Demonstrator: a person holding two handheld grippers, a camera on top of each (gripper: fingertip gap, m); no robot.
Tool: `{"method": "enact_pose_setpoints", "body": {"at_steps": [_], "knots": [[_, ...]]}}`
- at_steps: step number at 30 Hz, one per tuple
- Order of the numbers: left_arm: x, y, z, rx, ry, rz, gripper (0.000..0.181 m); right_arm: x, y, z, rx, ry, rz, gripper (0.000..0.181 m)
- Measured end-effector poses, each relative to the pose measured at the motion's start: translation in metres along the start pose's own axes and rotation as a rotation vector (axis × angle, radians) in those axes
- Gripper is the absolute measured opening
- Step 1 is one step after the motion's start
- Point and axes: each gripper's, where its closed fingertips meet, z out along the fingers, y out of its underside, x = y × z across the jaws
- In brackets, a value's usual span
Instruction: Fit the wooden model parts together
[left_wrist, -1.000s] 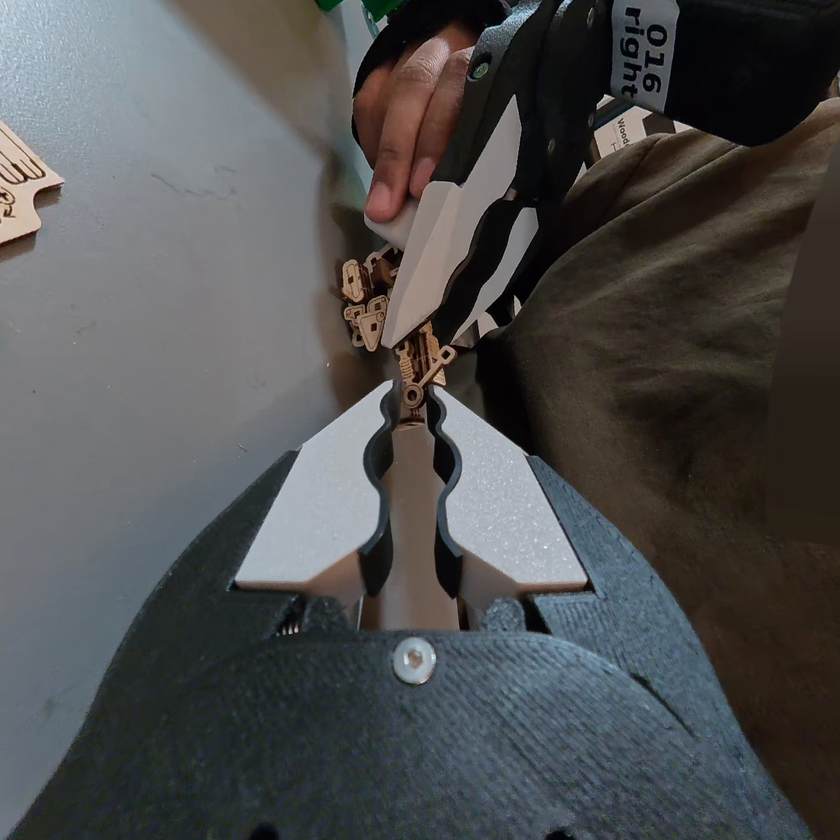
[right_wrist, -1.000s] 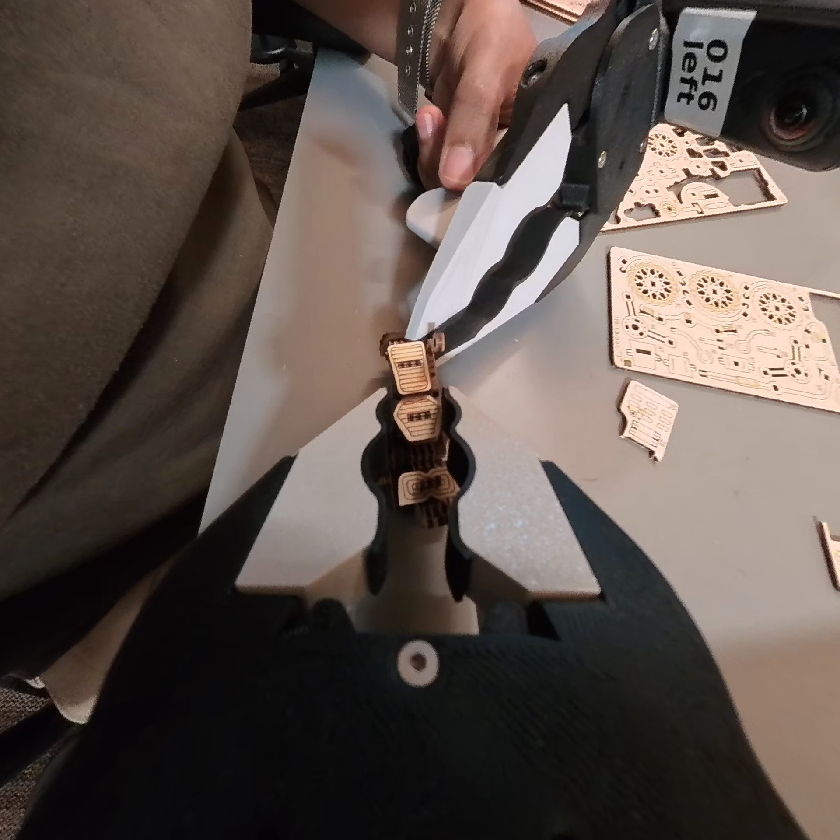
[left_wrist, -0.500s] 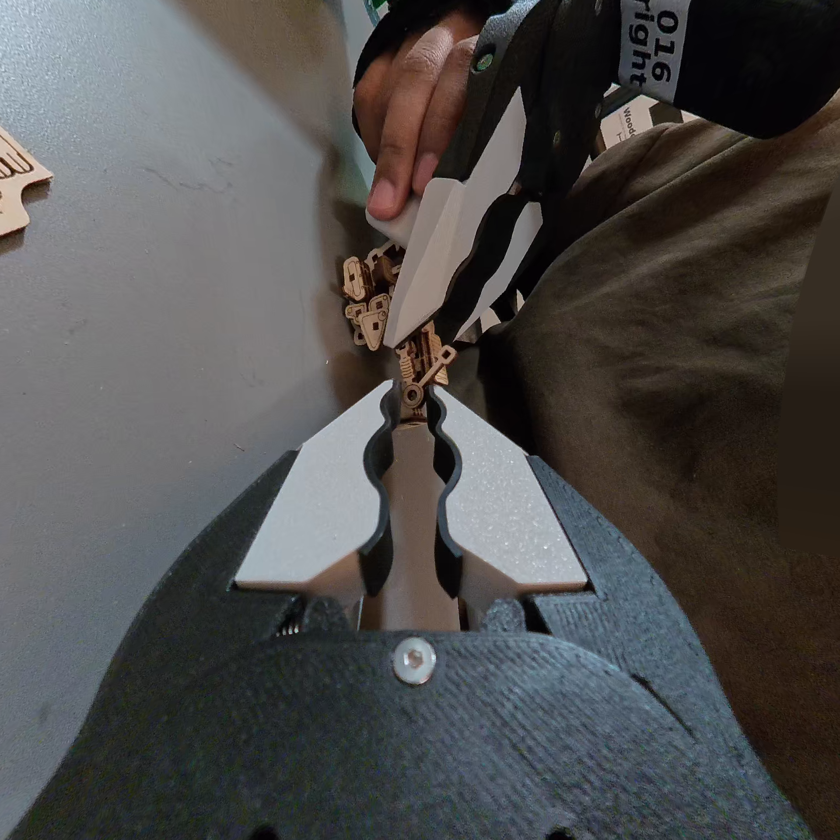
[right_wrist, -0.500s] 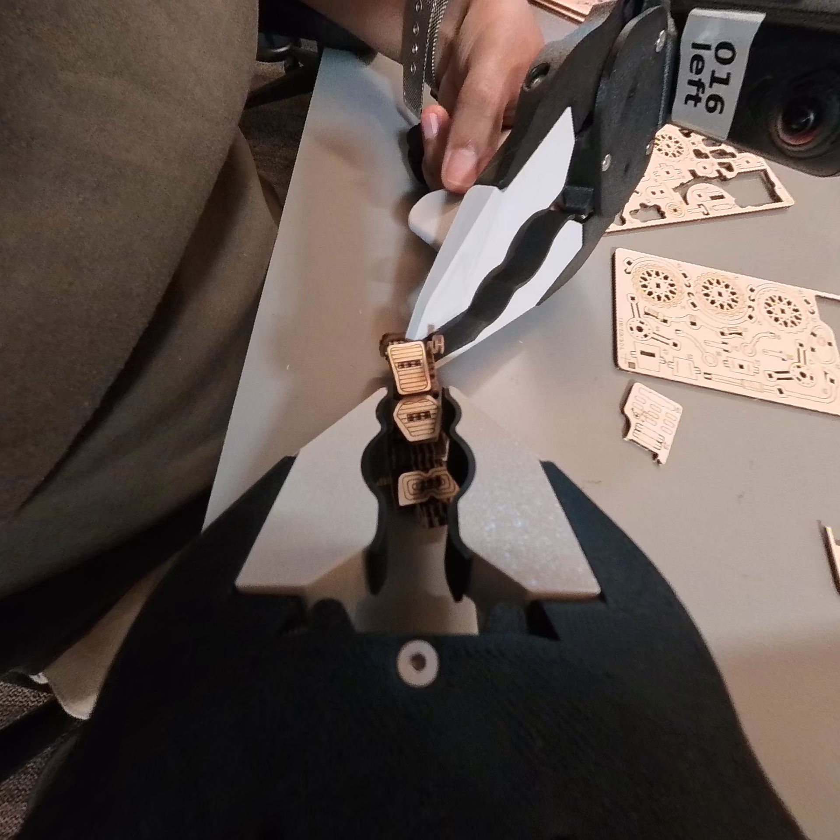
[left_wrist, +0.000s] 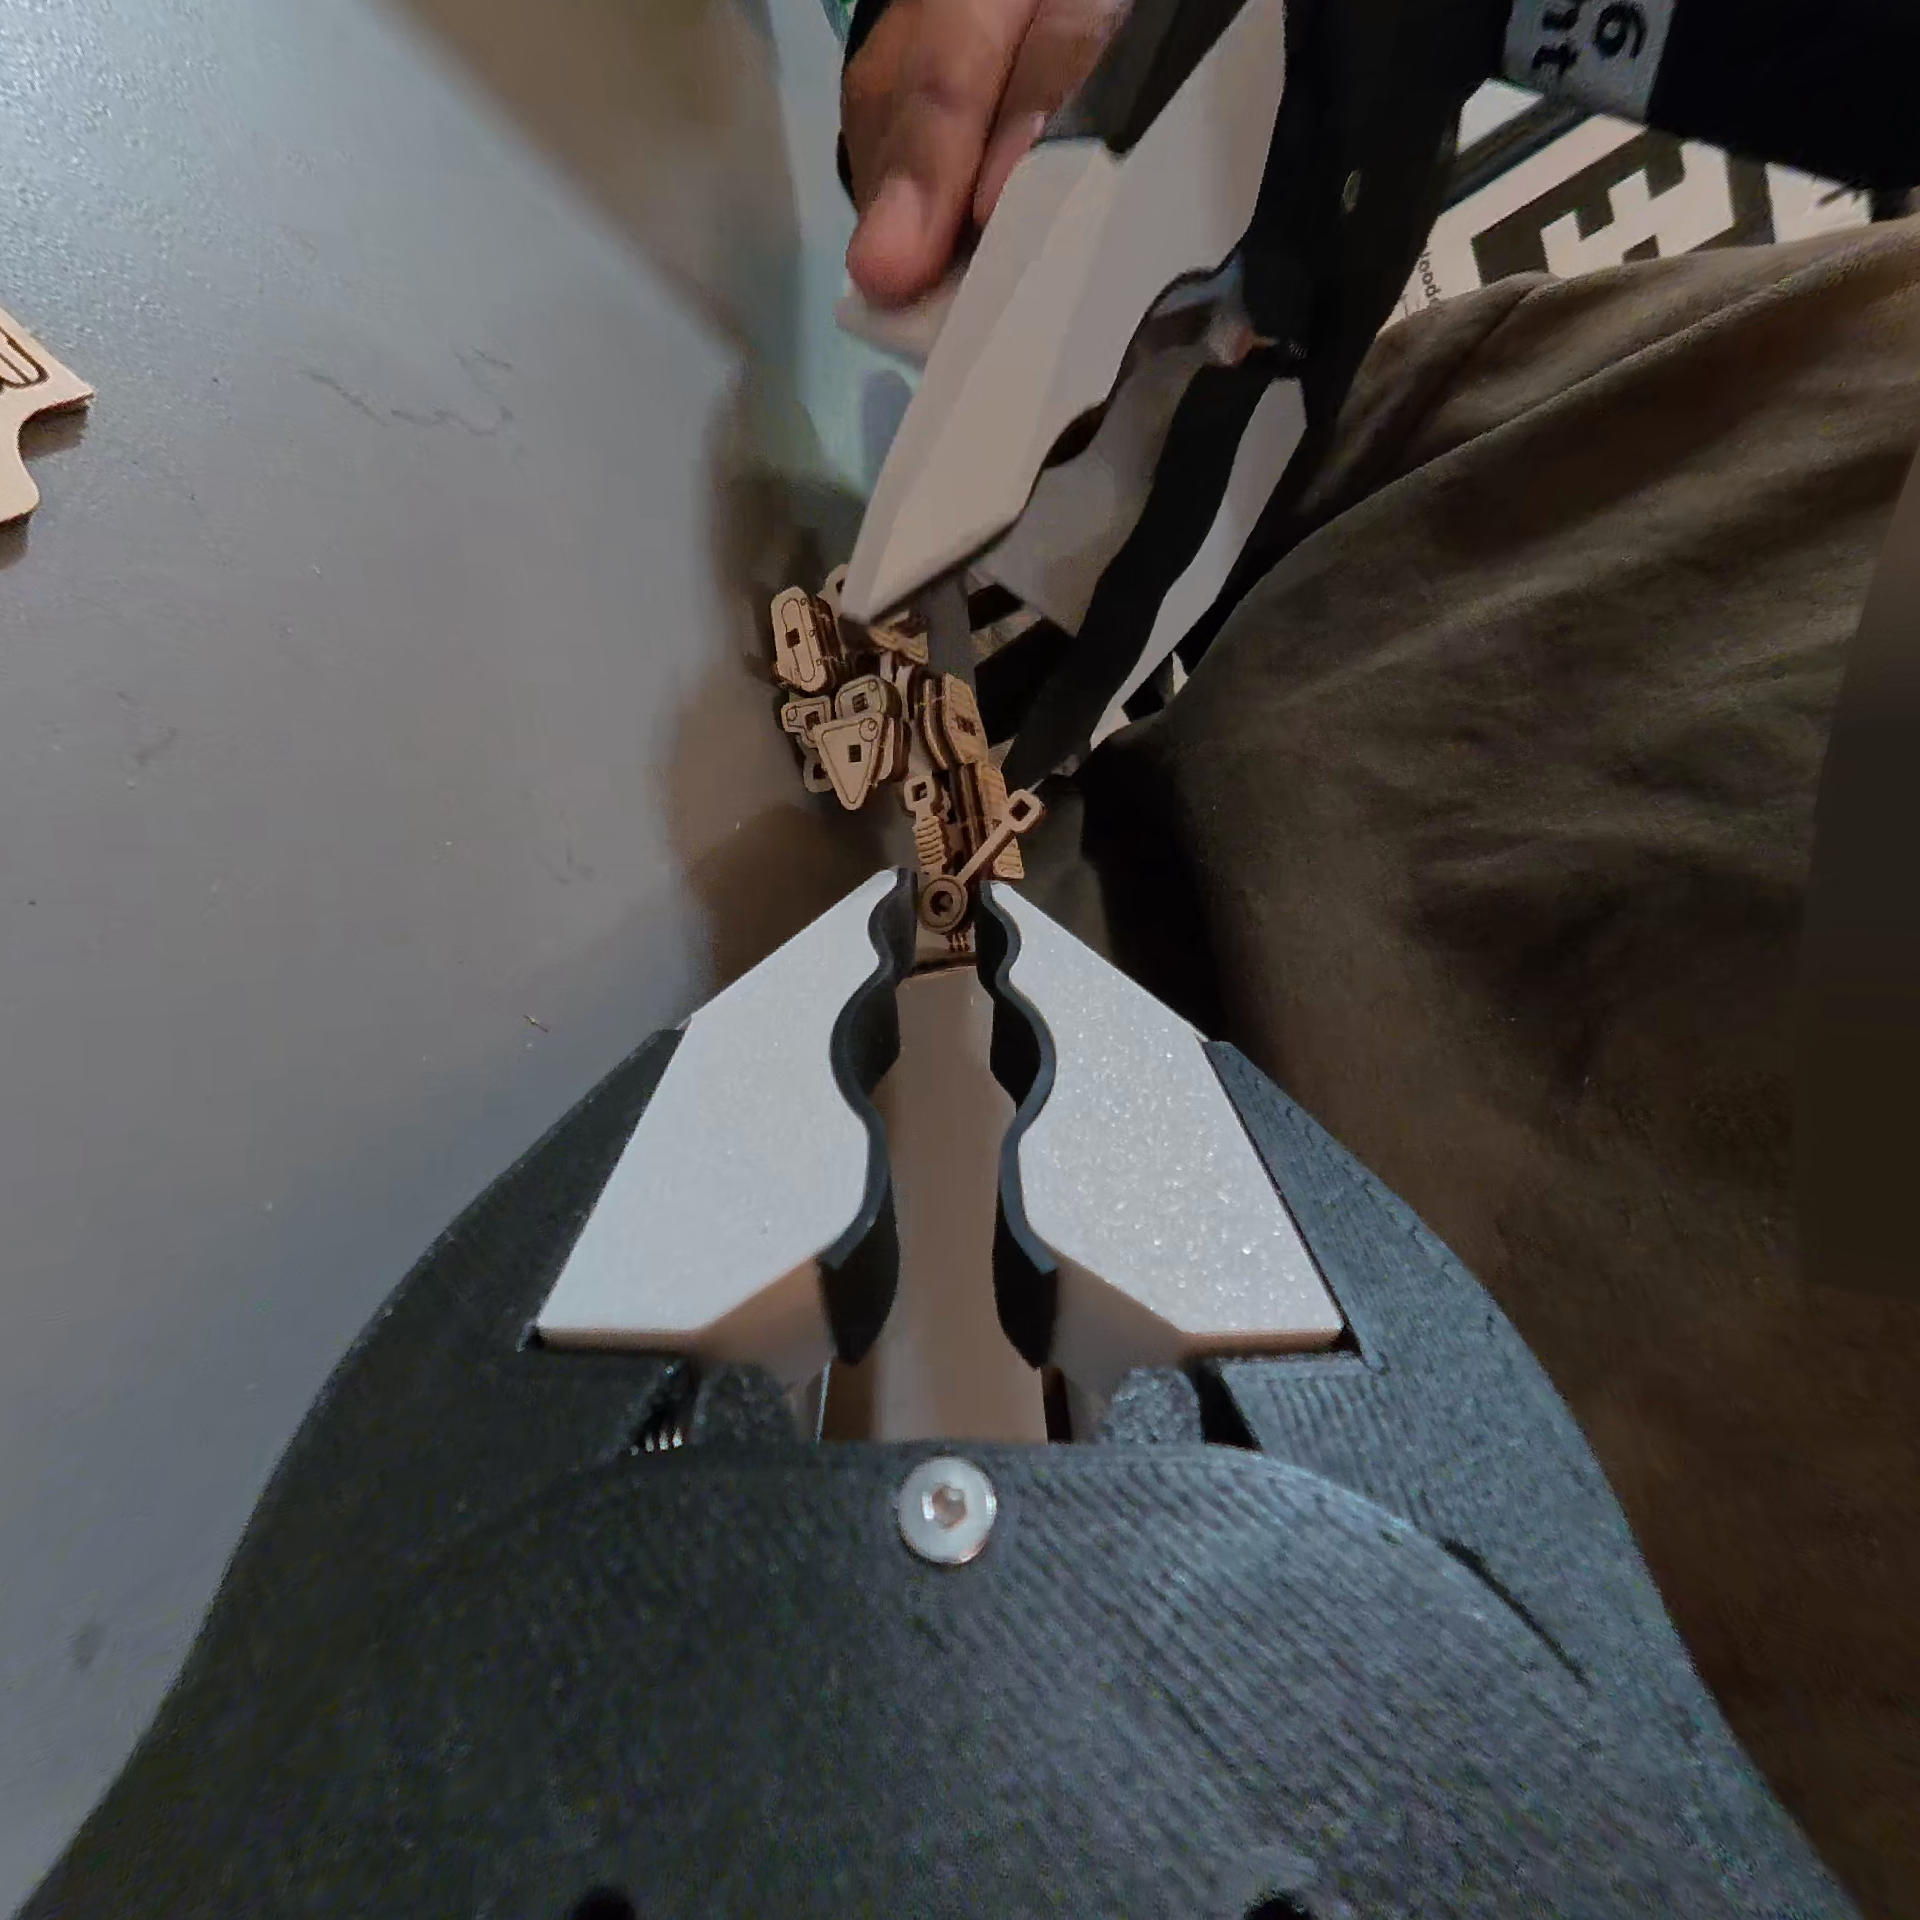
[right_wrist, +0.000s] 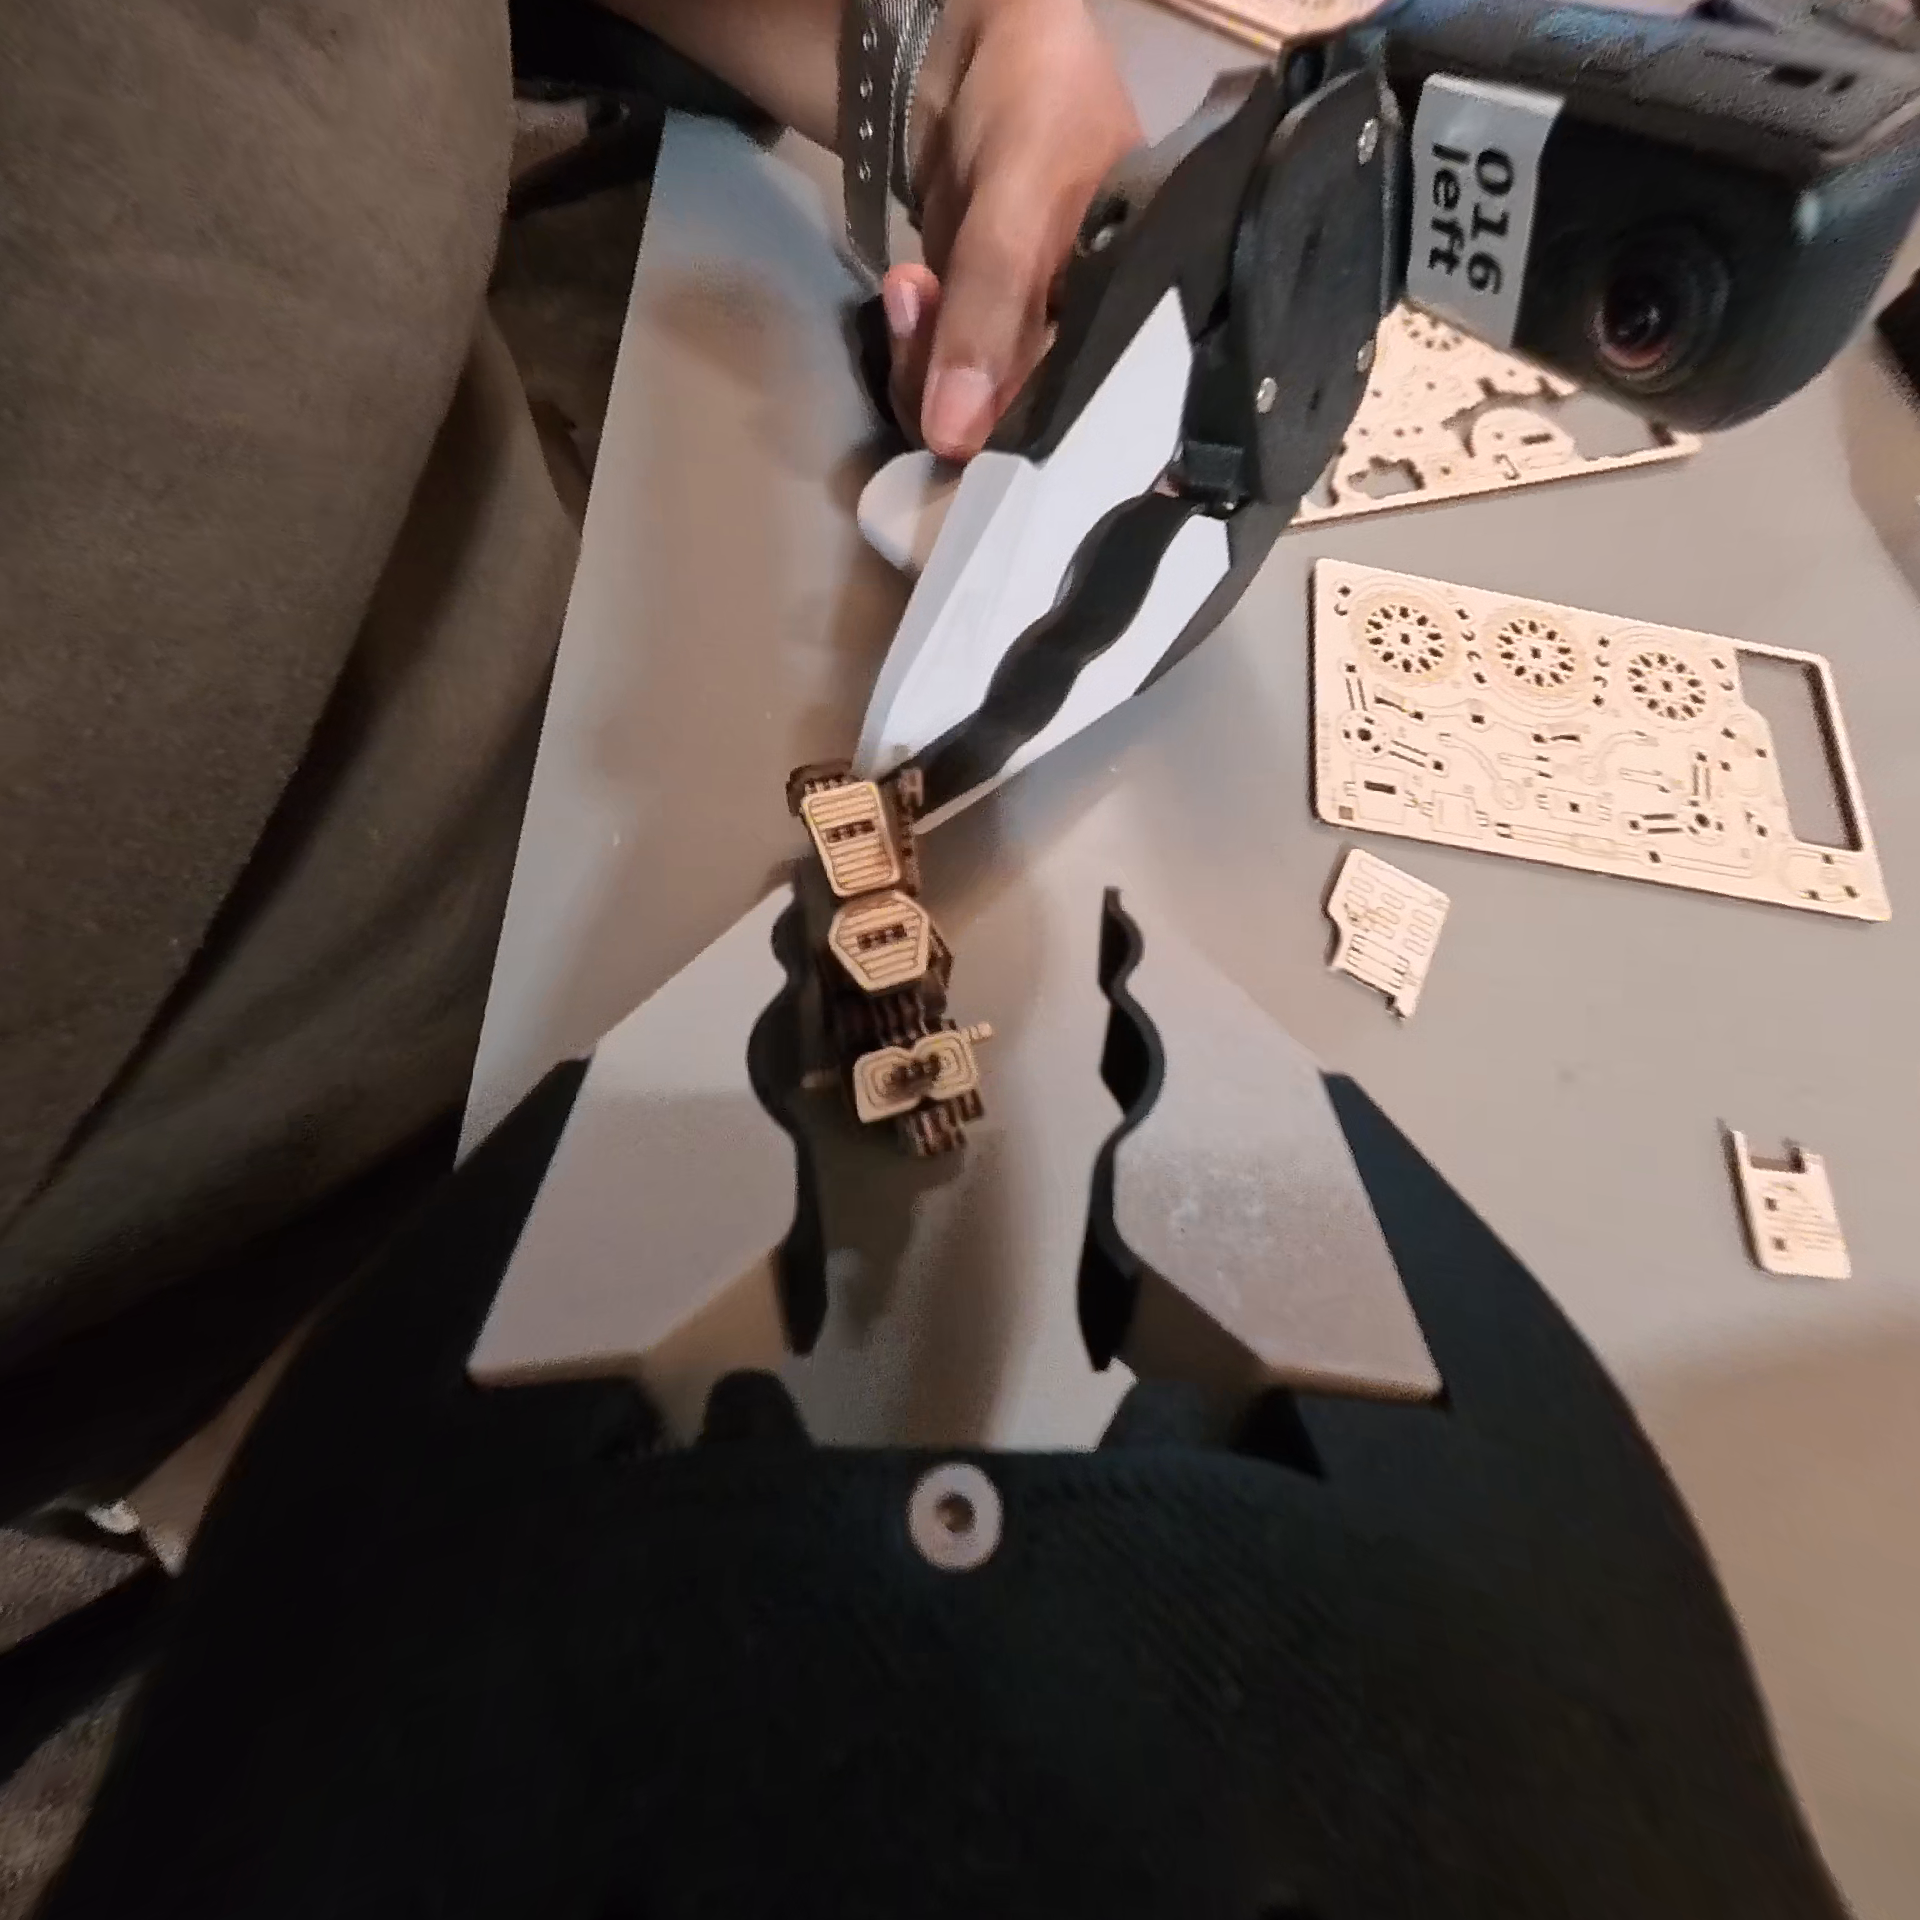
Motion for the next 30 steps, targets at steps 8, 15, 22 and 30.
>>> {"method": "enact_pose_setpoints", "body": {"at_steps": [8, 15, 22, 30], "knots": [[0.001, 0.001, 0.0, -0.006, 0.006, 0.0, 0.008, -0.011, -0.005, -0.008, -0.117, -0.268, -0.174, 0.039], [0.0, 0.004, 0.002, -0.016, -0.017, 0.022, 0.009, -0.015, -0.002, 0.002, -0.118, -0.41, -0.164, 0.027], [0.0, 0.005, 0.002, -0.019, -0.016, 0.026, 0.009, -0.024, 0.007, 0.004, -0.149, -0.457, -0.176, 0.027], [0.0, 0.005, 0.002, -0.02, -0.013, 0.023, 0.009, -0.026, 0.007, 0.01, -0.156, -0.468, -0.218, 0.018]]}}
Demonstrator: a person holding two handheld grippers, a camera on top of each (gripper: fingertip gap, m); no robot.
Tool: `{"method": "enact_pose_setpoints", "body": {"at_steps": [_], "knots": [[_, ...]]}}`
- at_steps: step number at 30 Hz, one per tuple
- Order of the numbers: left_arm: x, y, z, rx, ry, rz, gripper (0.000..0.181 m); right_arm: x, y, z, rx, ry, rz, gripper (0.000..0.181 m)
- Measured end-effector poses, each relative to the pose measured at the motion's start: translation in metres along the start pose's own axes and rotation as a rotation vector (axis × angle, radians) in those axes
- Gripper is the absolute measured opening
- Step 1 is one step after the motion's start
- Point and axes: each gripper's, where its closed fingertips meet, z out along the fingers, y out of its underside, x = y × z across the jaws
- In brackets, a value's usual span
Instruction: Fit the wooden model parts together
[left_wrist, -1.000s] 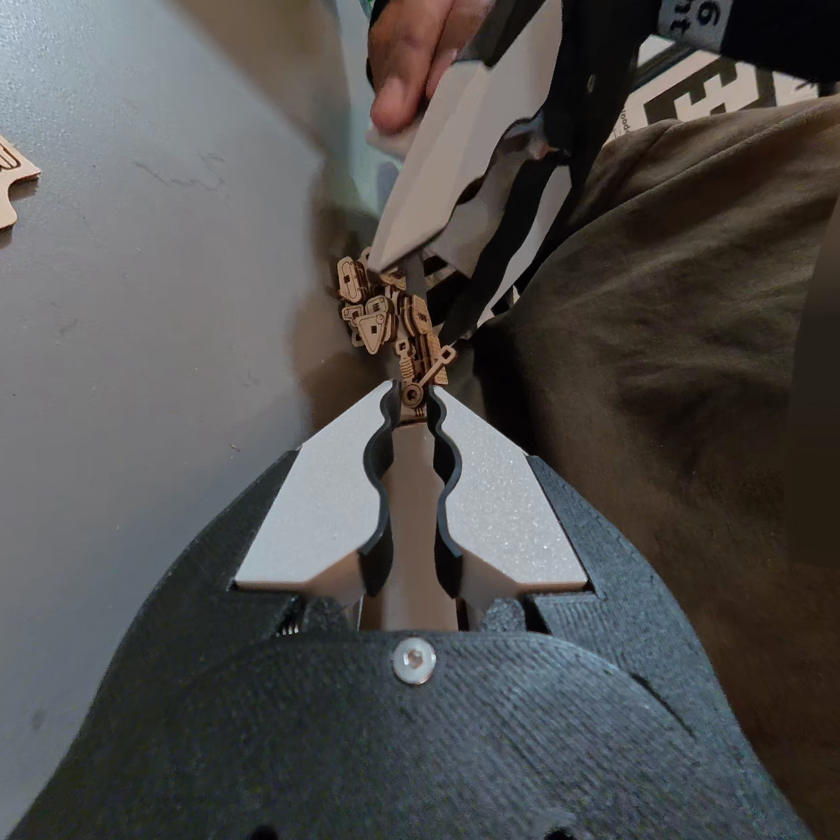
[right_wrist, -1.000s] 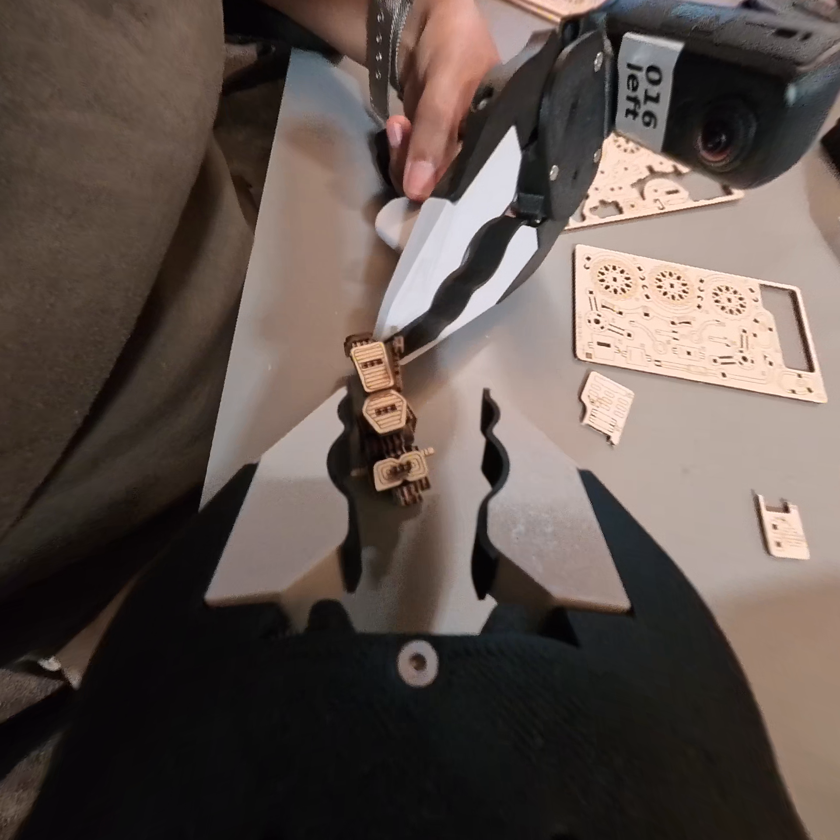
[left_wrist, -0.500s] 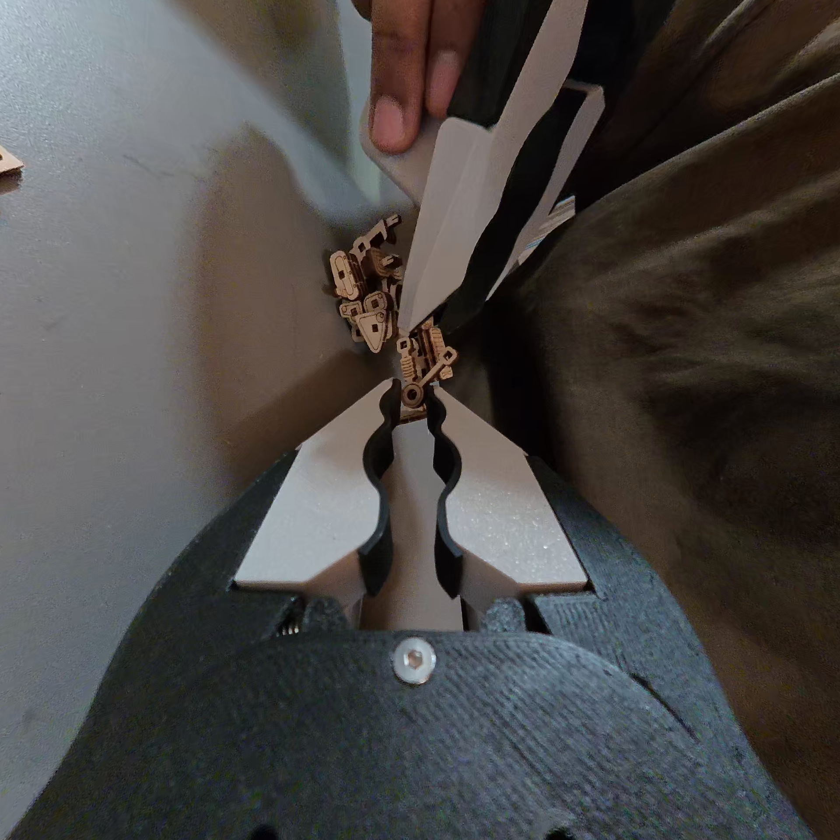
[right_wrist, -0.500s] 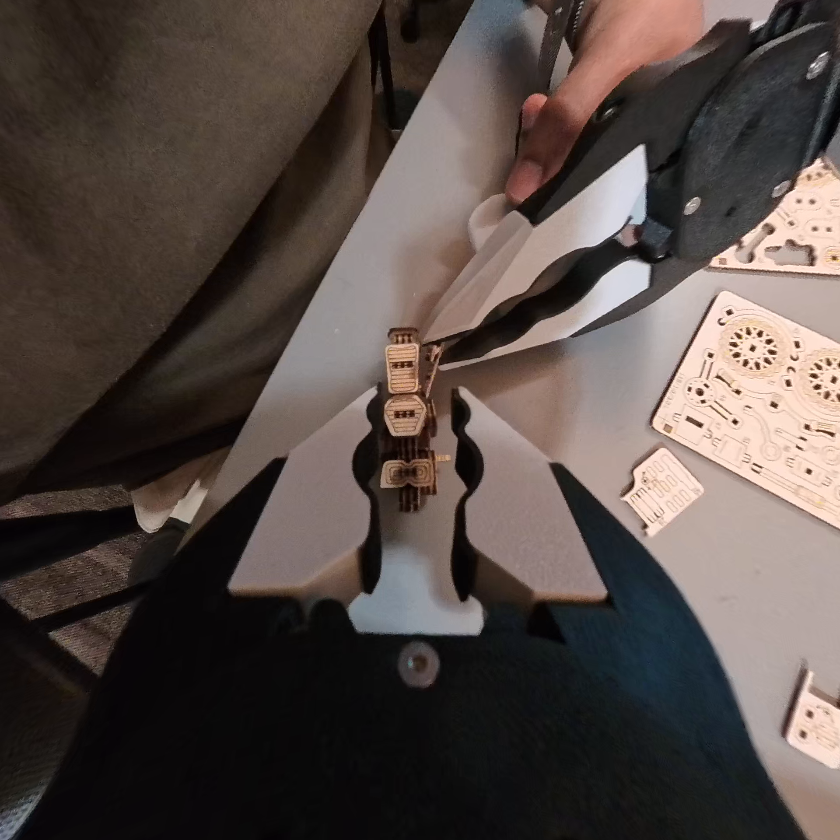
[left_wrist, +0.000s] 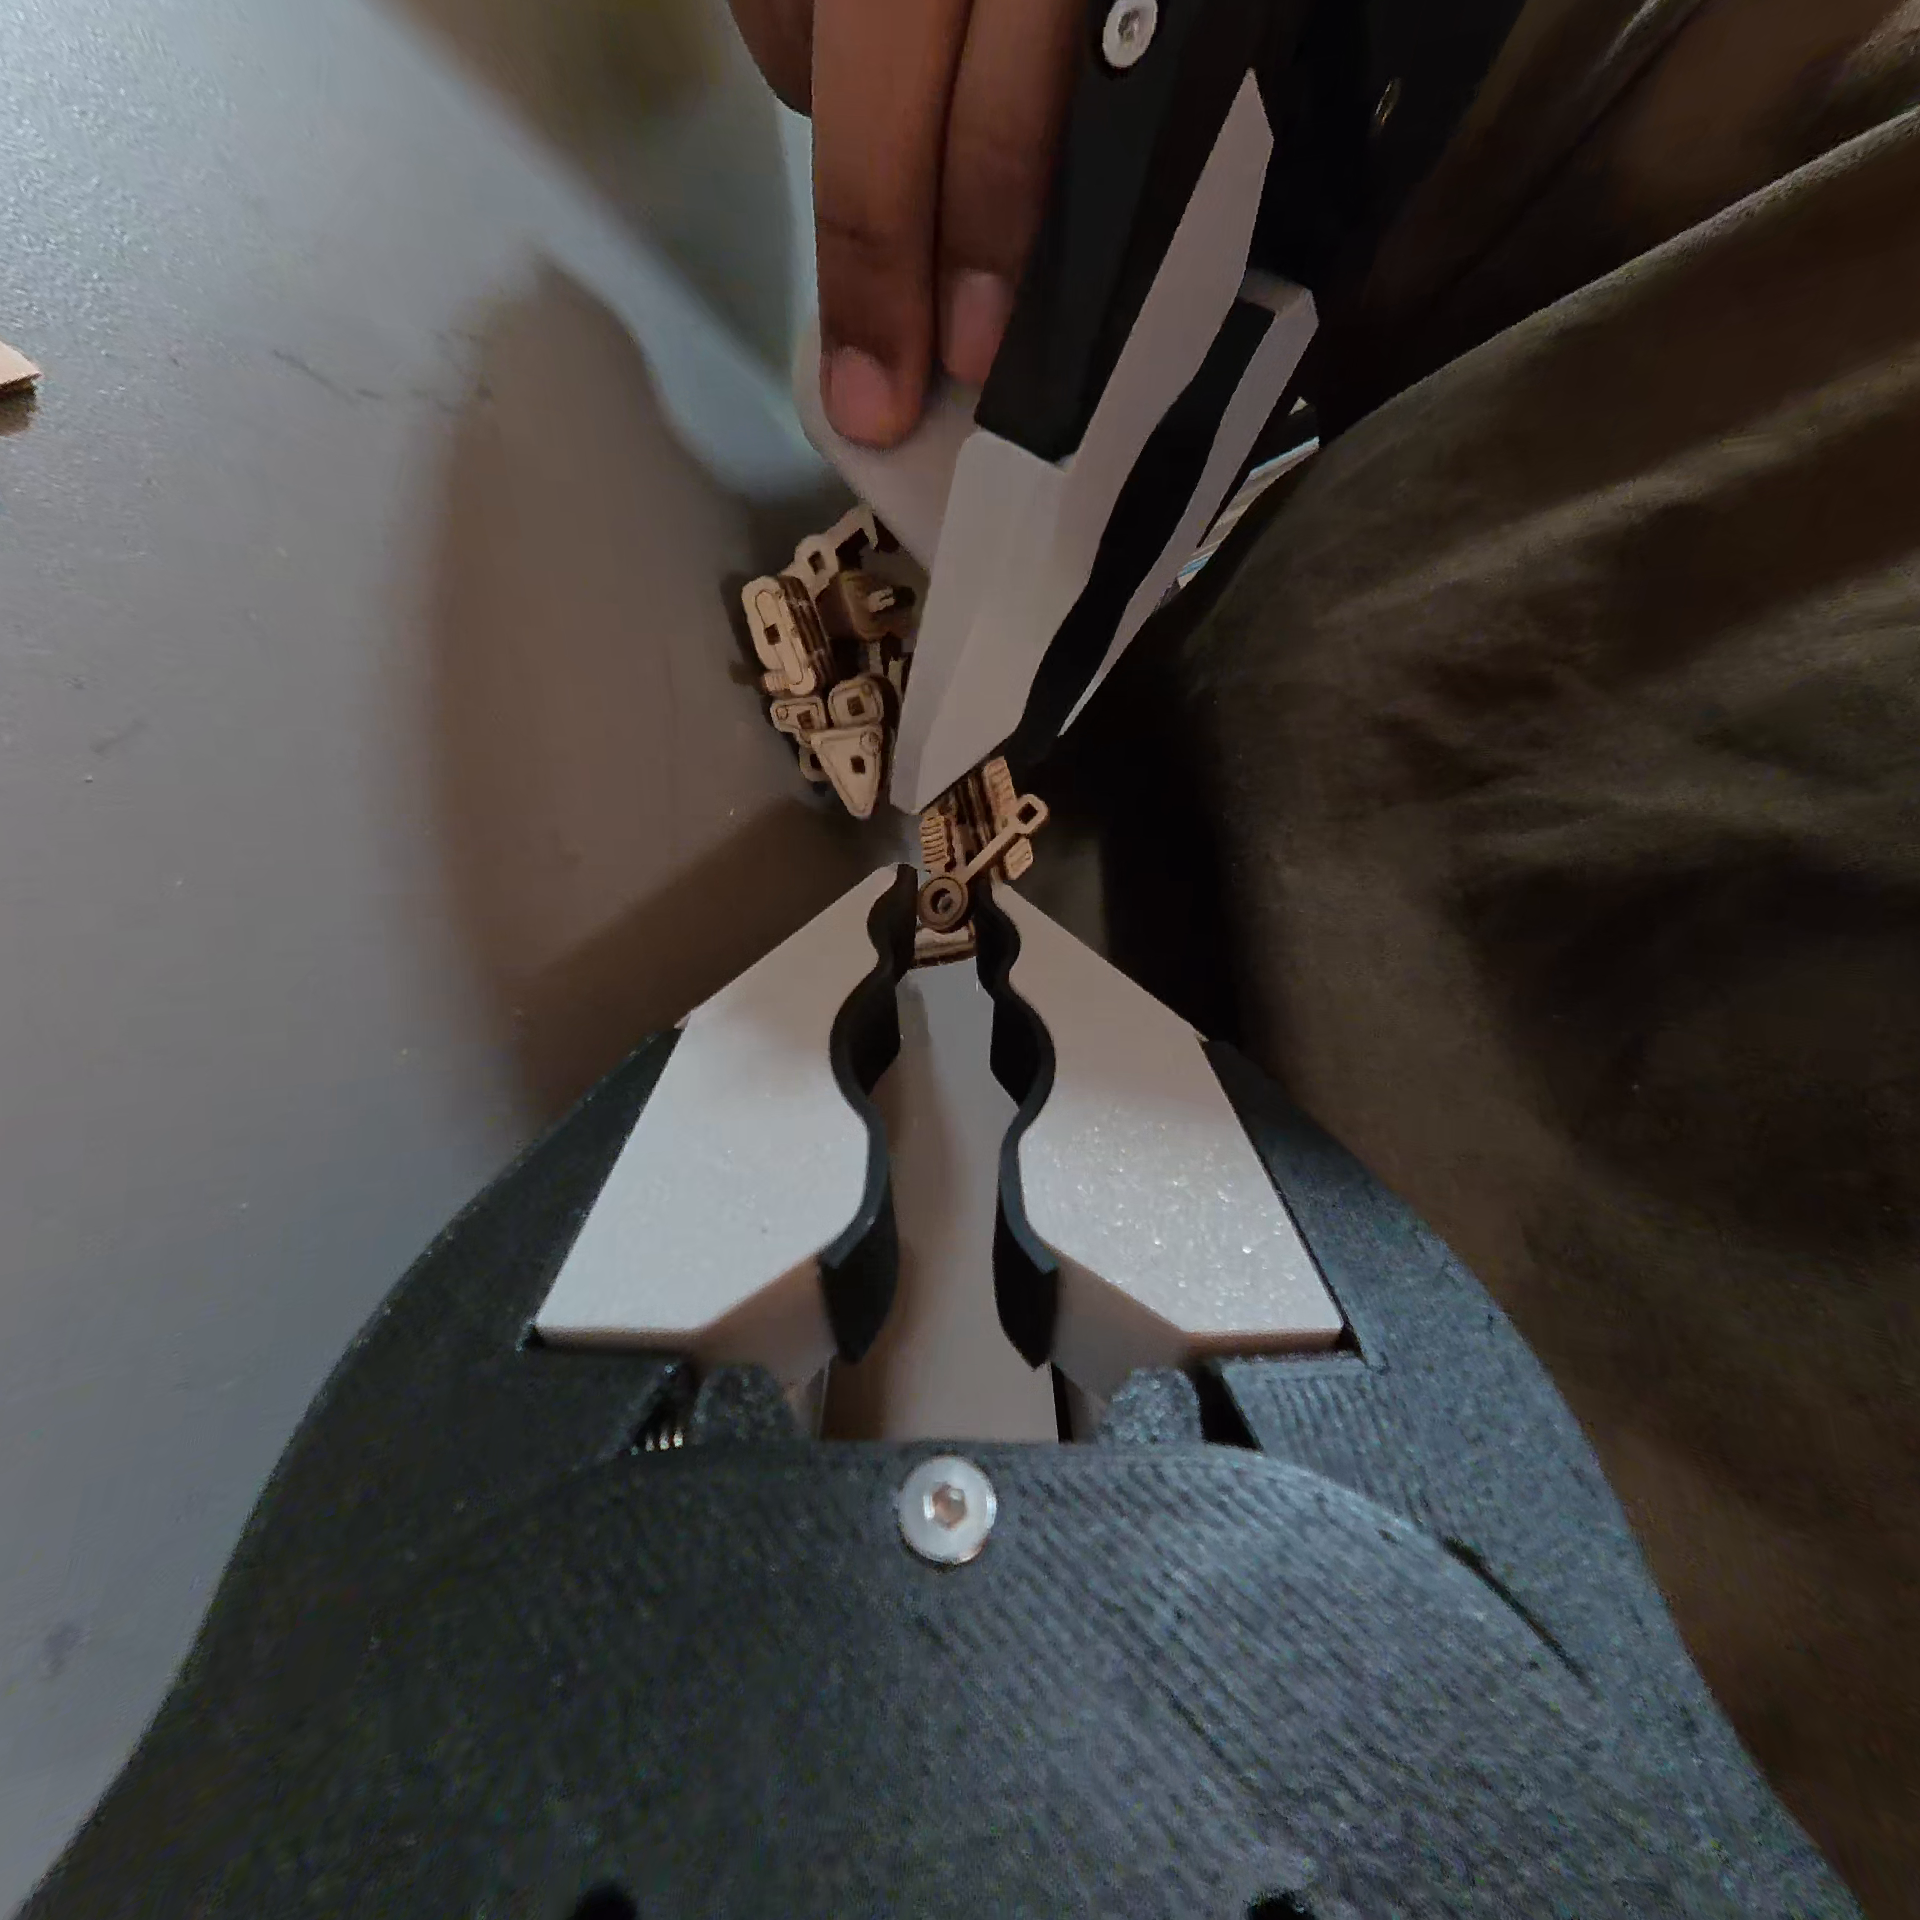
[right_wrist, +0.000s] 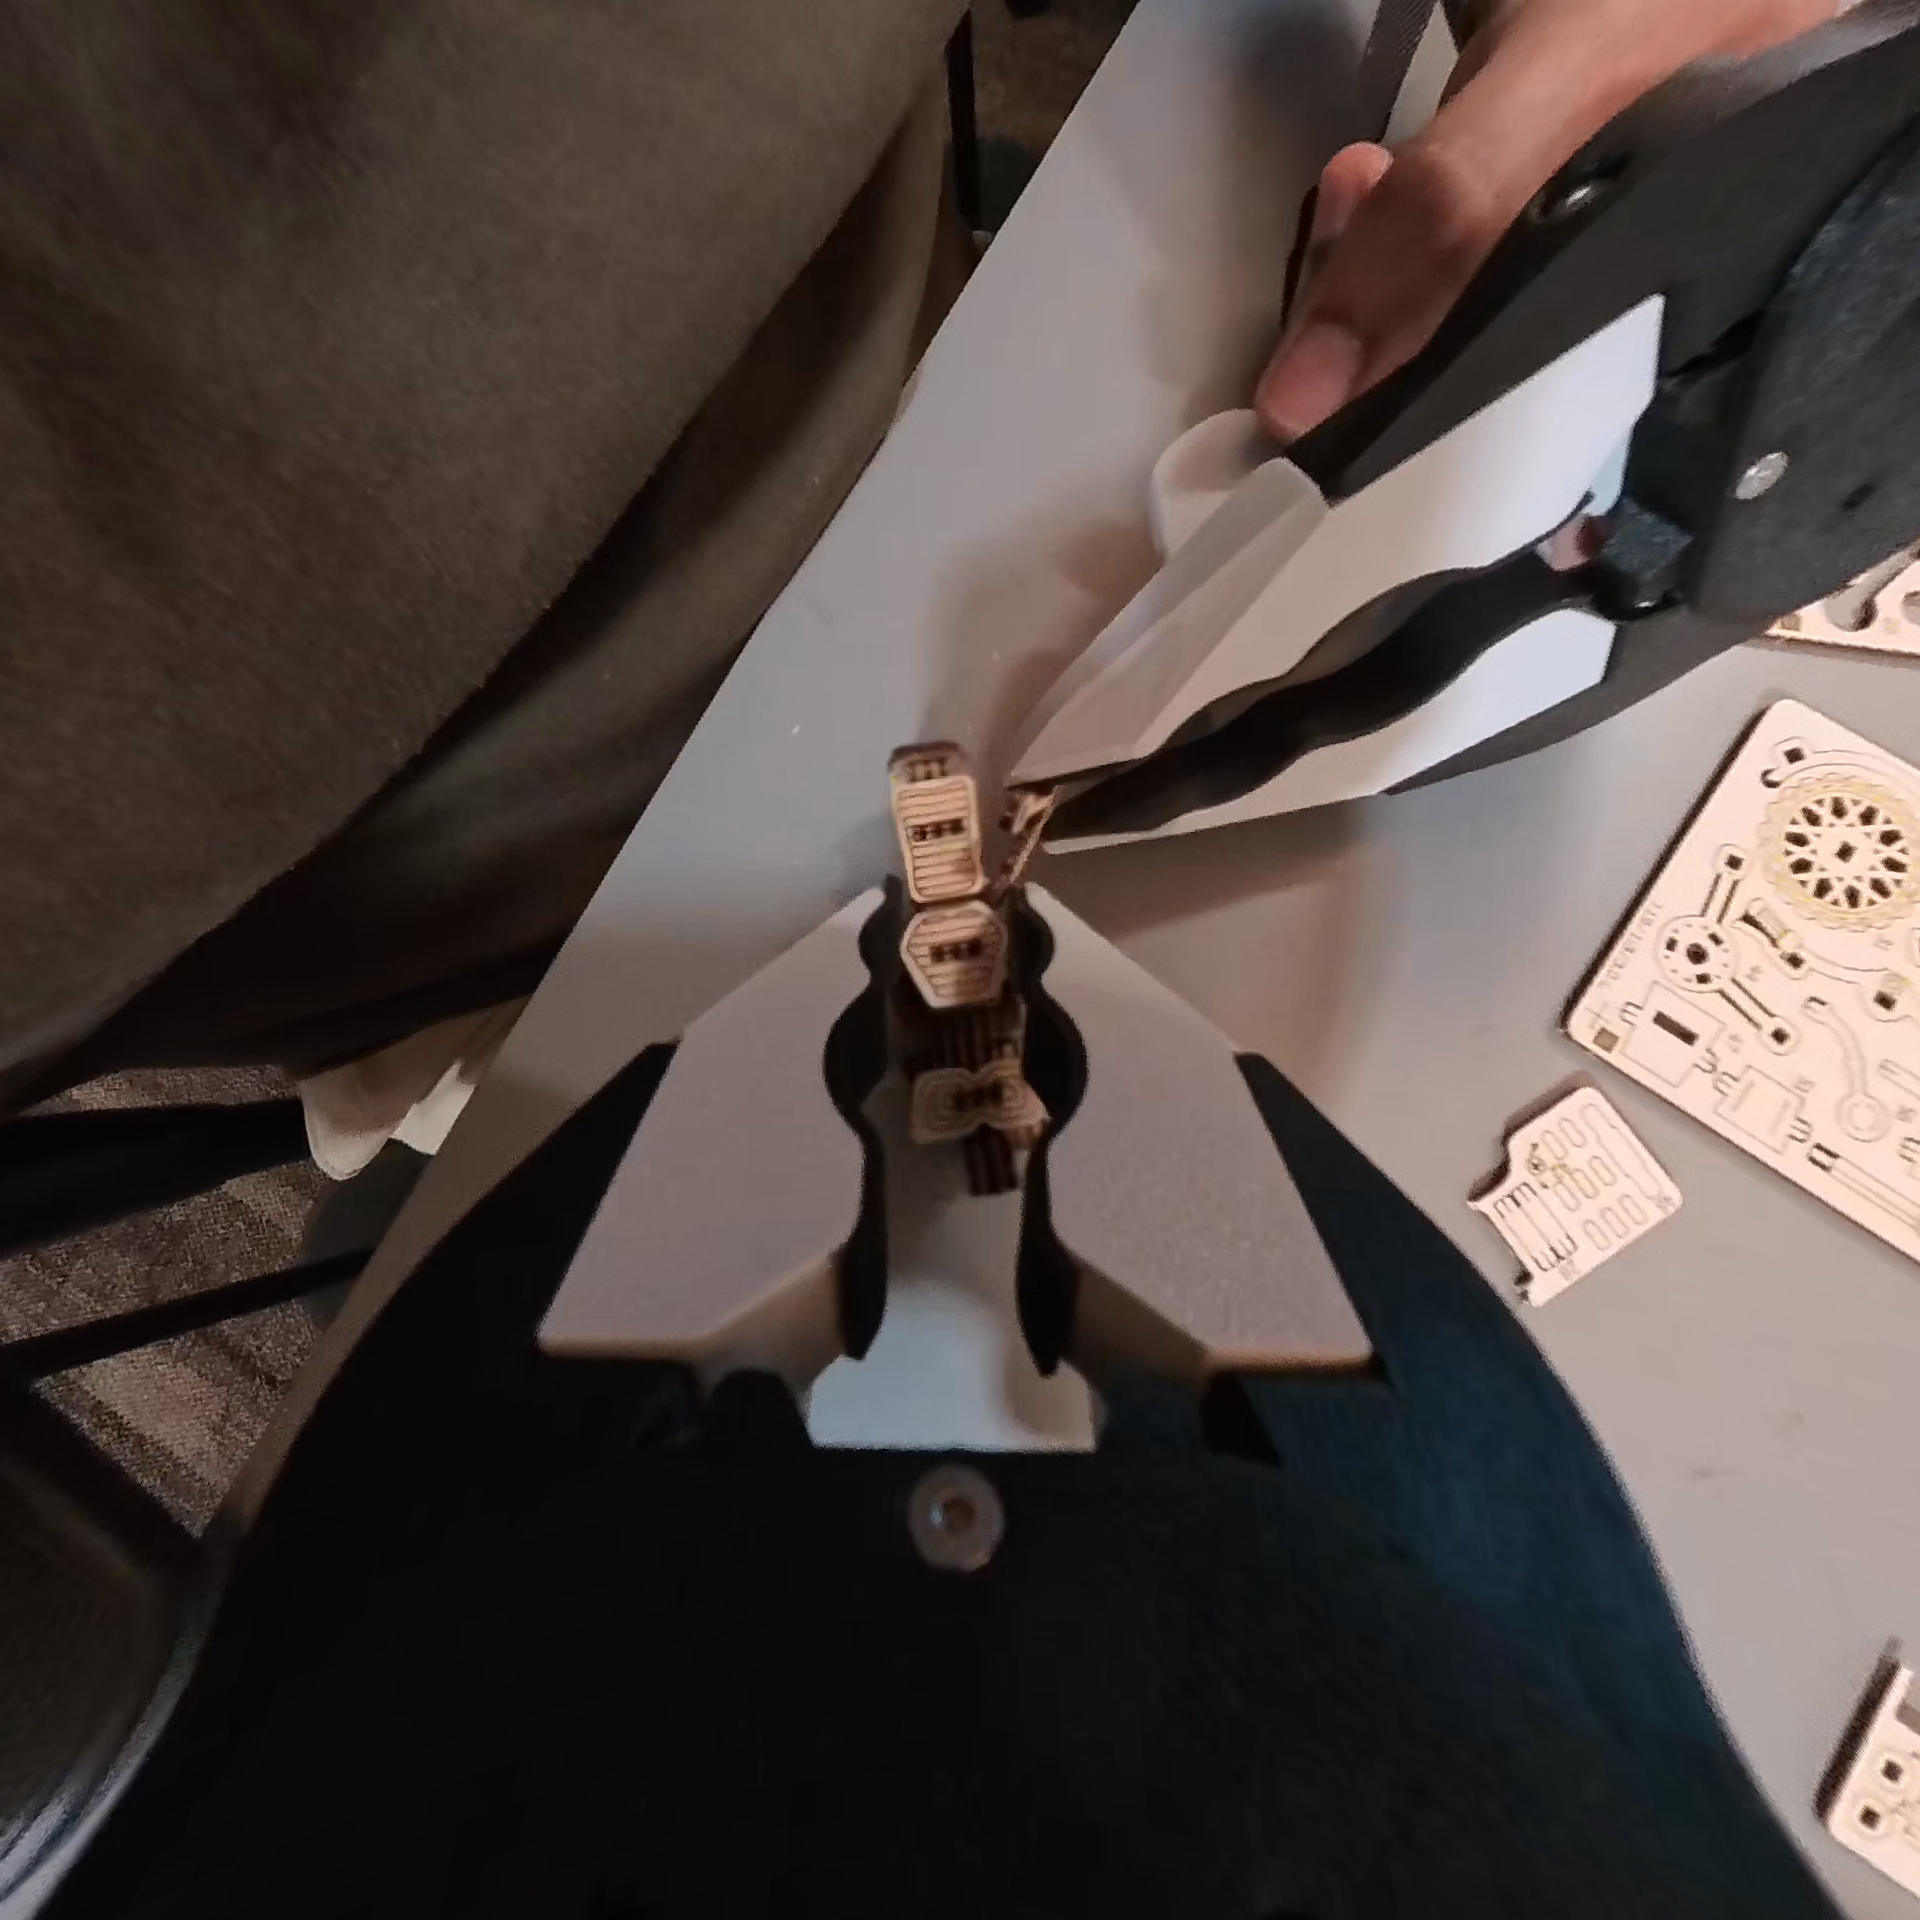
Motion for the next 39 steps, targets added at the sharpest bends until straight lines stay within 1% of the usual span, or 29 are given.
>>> {"method": "enact_pose_setpoints", "body": {"at_steps": [5, 9, 19, 26, 32, 39], "knots": [[0.0, 0.001, 0.001, -0.005, -0.01, 0.011, 0.009, 0.0, 0.0, 0.0, 0.001, 0.002, 0.004, 0.018], [0.0, 0.003, 0.001, -0.009, -0.011, 0.019, 0.009, 0.004, 0.0, -0.002, 0.028, 0.038, 0.013, 0.017], [0.003, -0.001, -0.002, 0.016, 0.012, 0.017, 0.009, 0.009, -0.004, -0.005, 0.117, 0.135, 0.059, 0.017], [0.005, 0.0, -0.001, 0.013, 0.007, 0.043, 0.009, 0.007, -0.01, -0.009, 0.212, 0.161, 0.111, 0.017], [0.006, 0.0, -0.002, 0.016, 0.017, 0.047, 0.009, 0.008, -0.011, -0.008, 0.262, 0.202, 0.133, 0.017], [0.004, -0.01, -0.008, 0.081, 0.024, 0.003, 0.009, 0.013, -0.005, -0.014, 0.289, 0.263, 0.181, 0.018]]}}
